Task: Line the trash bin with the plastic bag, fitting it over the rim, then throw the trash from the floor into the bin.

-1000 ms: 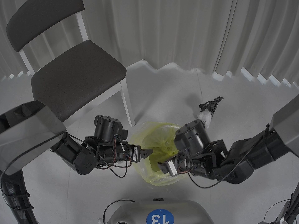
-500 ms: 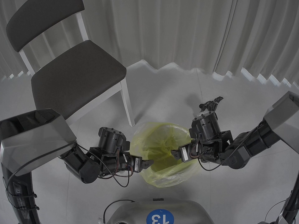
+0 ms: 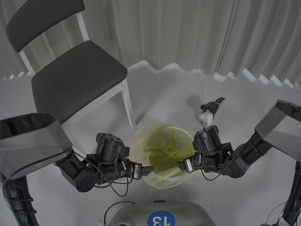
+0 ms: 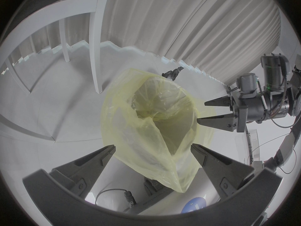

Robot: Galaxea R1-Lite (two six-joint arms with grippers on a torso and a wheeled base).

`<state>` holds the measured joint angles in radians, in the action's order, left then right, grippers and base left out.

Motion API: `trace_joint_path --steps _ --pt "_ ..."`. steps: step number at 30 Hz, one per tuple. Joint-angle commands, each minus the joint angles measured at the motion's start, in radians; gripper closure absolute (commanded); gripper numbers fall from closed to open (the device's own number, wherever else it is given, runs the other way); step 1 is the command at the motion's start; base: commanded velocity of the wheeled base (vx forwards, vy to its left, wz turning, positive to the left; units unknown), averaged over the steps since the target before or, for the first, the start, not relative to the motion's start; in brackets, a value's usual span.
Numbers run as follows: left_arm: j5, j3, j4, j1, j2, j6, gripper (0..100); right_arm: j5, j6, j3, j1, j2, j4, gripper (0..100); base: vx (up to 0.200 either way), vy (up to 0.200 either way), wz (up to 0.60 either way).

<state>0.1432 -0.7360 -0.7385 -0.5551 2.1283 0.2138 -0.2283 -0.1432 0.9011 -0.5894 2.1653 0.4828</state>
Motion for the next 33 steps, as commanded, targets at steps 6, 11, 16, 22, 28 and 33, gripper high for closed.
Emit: trace_joint_path --steps 6,11,16,22,28,33 --pt "-0.019 0.029 -0.001 0.006 0.042 -0.004 0 0.027 0.039 -0.203 0.054 0.034 0.185 0 0.000 0.000 0.00" --pt "-0.019 0.061 -0.004 0.018 0.050 -0.016 0 0.027 0.037 -0.248 0.040 0.083 0.264 0 0.000 0.000 0.00" --pt "-0.017 0.076 -0.007 0.029 0.068 -0.025 0 0.027 0.033 -0.283 0.028 0.083 0.320 0 0.000 0.000 0.00" --pt "-0.010 0.069 -0.010 0.061 0.114 -0.057 0 0.044 0.033 -0.274 0.028 0.139 0.333 0 0.000 0.000 0.00" --pt "-0.007 0.017 -0.012 0.095 0.179 -0.063 0 0.064 0.036 -0.225 0.028 0.209 0.350 0 0.000 0.000 0.00" --pt "-0.004 -0.049 -0.010 0.126 0.236 -0.099 0 0.090 0.037 -0.162 0.042 0.268 0.343 0 0.000 0.000 0.00"
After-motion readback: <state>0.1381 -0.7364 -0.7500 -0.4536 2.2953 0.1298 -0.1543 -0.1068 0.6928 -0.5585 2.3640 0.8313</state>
